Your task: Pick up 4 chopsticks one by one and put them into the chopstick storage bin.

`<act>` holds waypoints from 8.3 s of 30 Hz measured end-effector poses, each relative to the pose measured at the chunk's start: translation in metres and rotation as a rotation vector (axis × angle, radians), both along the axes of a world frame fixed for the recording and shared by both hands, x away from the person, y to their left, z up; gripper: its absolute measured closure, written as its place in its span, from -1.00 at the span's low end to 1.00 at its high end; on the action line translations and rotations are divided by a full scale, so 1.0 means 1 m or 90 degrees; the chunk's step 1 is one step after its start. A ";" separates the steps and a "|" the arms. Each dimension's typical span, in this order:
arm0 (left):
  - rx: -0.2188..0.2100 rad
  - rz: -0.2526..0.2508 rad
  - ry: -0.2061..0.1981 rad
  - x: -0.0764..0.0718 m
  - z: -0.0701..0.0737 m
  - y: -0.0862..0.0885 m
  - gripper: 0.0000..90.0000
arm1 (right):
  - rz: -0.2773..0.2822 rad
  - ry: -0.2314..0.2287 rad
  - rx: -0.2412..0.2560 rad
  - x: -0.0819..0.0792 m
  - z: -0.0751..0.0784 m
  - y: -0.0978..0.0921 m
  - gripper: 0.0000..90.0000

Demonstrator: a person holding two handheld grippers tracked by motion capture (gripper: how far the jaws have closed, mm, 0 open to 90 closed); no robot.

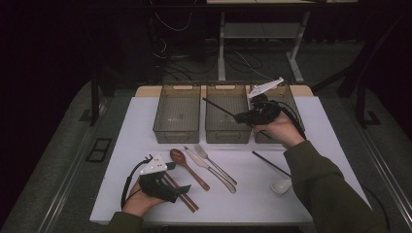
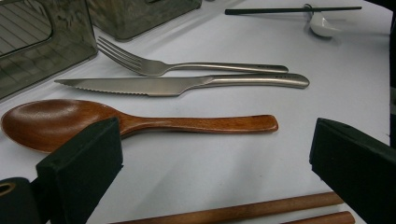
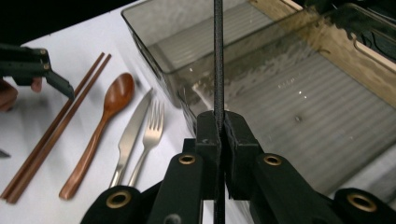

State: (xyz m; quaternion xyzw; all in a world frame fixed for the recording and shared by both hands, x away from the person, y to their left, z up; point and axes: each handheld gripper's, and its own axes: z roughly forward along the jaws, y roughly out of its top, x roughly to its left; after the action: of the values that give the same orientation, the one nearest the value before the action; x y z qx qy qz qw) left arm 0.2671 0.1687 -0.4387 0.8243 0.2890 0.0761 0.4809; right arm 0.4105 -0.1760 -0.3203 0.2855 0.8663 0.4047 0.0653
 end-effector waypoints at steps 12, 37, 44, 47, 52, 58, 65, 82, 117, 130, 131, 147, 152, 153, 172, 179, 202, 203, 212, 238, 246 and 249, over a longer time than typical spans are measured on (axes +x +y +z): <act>-0.003 -0.002 0.000 0.000 0.000 0.000 -0.96 | -0.001 0.001 -0.020 0.017 0.003 0.042 0.89; -0.010 -0.002 -0.001 -0.001 0.001 0.001 -0.96 | -0.024 0.020 -0.072 0.058 -0.019 0.118 0.89; -0.009 -0.004 -0.001 -0.001 0.001 0.001 -0.96 | -0.037 0.023 -0.087 0.069 -0.026 0.136 0.89; -0.008 -0.005 0.000 -0.001 0.001 0.000 -0.96 | -0.052 0.031 -0.090 0.075 -0.030 0.142 0.89; -0.007 -0.007 -0.002 0.000 0.001 0.001 -0.96 | -0.059 0.039 -0.098 0.085 -0.037 0.153 0.89; -0.008 -0.007 -0.002 -0.001 0.001 0.001 -0.96 | -0.064 0.045 -0.101 0.094 -0.041 0.165 0.89; -0.007 -0.012 -0.004 -0.001 0.001 0.000 -0.96 | -0.065 0.045 -0.126 0.103 -0.043 0.174 0.89; -0.008 -0.015 -0.005 -0.001 0.002 -0.001 -0.95 | -0.056 0.046 -0.118 0.107 -0.047 0.184 0.52; 0.008 -0.016 -0.002 -0.002 0.000 -0.003 -0.94 | -0.033 0.049 -0.043 0.059 -0.014 0.114 -0.17; 0.010 -0.015 -0.003 -0.001 0.000 -0.002 -0.94 | -0.013 0.026 -0.029 0.028 -0.007 0.072 -0.24; 0.009 -0.015 -0.001 -0.002 0.000 -0.003 -0.94 | -0.012 0.026 -0.028 0.025 -0.007 0.068 -0.25; 0.010 -0.012 0.001 -0.001 -0.001 -0.002 -0.94 | -0.012 0.010 -0.001 -0.010 -0.017 0.004 -0.25; 0.011 -0.013 0.001 -0.001 -0.001 -0.003 -0.94 | -0.018 0.007 0.004 -0.021 -0.024 -0.014 -0.24; 0.011 -0.012 0.001 -0.001 -0.001 -0.003 -0.94 | -0.019 0.008 0.003 -0.024 -0.025 -0.018 -0.23; 0.013 -0.010 0.001 -0.002 -0.001 -0.003 -0.94 | -0.078 0.028 -0.017 -0.073 -0.072 -0.092 -0.20; 0.013 -0.011 0.000 -0.002 -0.001 -0.003 -0.94 | -0.082 0.037 -0.034 -0.085 -0.082 -0.105 -0.09; 0.015 -0.011 0.001 -0.002 -0.001 -0.002 -0.94 | -0.095 0.084 -0.064 -0.109 -0.106 -0.137 0.38; 0.016 -0.011 0.001 -0.002 -0.001 -0.002 -0.94 | -0.093 0.090 -0.067 -0.109 -0.107 -0.138 0.41; 0.016 -0.009 0.001 -0.002 -0.001 -0.002 -0.94 | -0.078 0.098 -0.083 -0.109 -0.115 -0.137 0.60; 0.017 -0.011 0.001 -0.002 -0.001 -0.002 -0.93 | -0.070 0.083 -0.130 -0.109 -0.118 -0.133 0.89; 0.016 -0.011 0.003 -0.002 -0.001 -0.002 -0.93 | -0.062 0.094 -0.120 -0.106 -0.118 -0.135 0.89; 0.018 -0.012 0.002 -0.002 -0.001 -0.002 -0.93 | -0.059 0.098 -0.113 -0.105 -0.117 -0.136 0.89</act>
State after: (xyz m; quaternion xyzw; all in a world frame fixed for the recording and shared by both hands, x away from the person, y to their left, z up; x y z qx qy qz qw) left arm 0.2650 0.1665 -0.4401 0.8337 0.2811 0.0744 0.4694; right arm 0.3055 -0.3119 -0.4373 0.3485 0.8869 0.3001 0.0426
